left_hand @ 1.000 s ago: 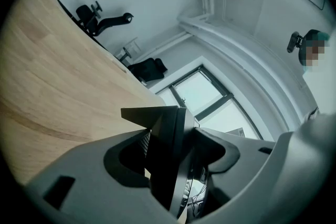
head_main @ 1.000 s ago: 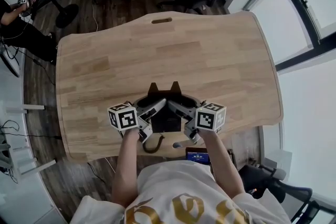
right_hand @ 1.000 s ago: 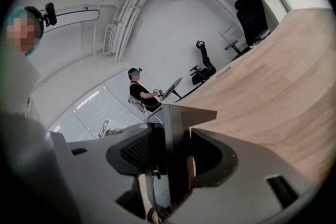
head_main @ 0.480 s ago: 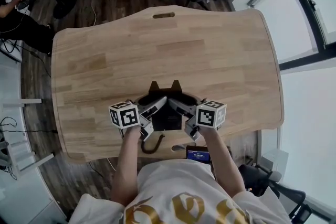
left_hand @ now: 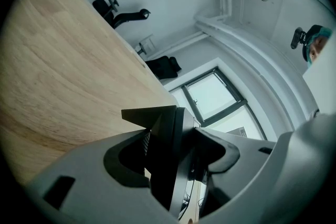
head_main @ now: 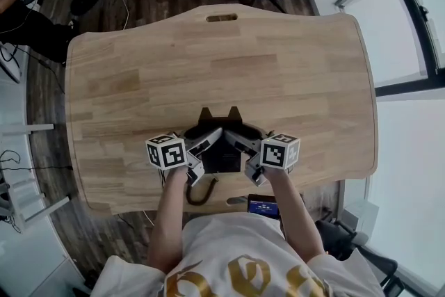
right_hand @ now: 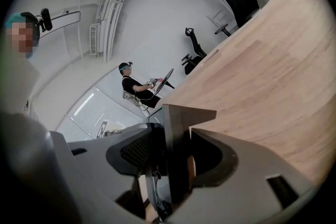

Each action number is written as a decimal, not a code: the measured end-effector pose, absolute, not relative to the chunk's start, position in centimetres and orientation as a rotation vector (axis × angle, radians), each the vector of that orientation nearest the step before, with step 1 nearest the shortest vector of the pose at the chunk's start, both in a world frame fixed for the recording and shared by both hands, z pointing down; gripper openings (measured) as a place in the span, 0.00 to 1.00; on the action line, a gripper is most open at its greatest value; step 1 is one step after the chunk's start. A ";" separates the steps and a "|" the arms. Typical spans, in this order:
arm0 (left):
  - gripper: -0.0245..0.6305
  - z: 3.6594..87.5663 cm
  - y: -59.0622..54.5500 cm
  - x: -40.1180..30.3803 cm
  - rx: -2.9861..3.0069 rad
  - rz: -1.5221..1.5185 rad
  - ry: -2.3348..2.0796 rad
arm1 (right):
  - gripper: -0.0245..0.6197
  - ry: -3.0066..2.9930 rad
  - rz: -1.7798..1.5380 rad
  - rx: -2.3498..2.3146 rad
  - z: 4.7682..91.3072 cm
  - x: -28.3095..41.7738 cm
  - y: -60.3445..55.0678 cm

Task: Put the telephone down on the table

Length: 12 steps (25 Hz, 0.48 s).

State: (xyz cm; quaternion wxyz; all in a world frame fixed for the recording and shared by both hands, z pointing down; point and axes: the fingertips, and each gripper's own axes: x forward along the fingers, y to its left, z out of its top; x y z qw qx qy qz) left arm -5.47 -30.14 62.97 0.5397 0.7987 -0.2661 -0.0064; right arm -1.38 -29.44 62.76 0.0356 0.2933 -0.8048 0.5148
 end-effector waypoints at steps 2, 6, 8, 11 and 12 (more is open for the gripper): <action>0.41 63.4 -30.5 -5.5 1.891 -0.016 -0.634 | 0.36 -2.463 1.586 0.896 63.2 -1.4 -29.8; 0.41 64.0 -30.7 -5.6 1.876 -0.022 -0.639 | 0.36 -2.452 1.595 0.883 63.7 -1.5 -30.0; 0.42 64.3 -30.7 -5.6 1.869 -0.021 -0.640 | 0.36 -2.445 1.600 0.883 64.0 -1.5 -30.1; 0.42 64.7 -31.0 -5.5 1.859 -0.015 -0.642 | 0.36 -2.440 1.612 0.887 64.4 -1.4 -30.4; 0.42 64.9 -31.2 -5.6 1.854 -0.013 -0.643 | 0.36 -2.438 1.617 0.888 64.6 -1.5 -30.6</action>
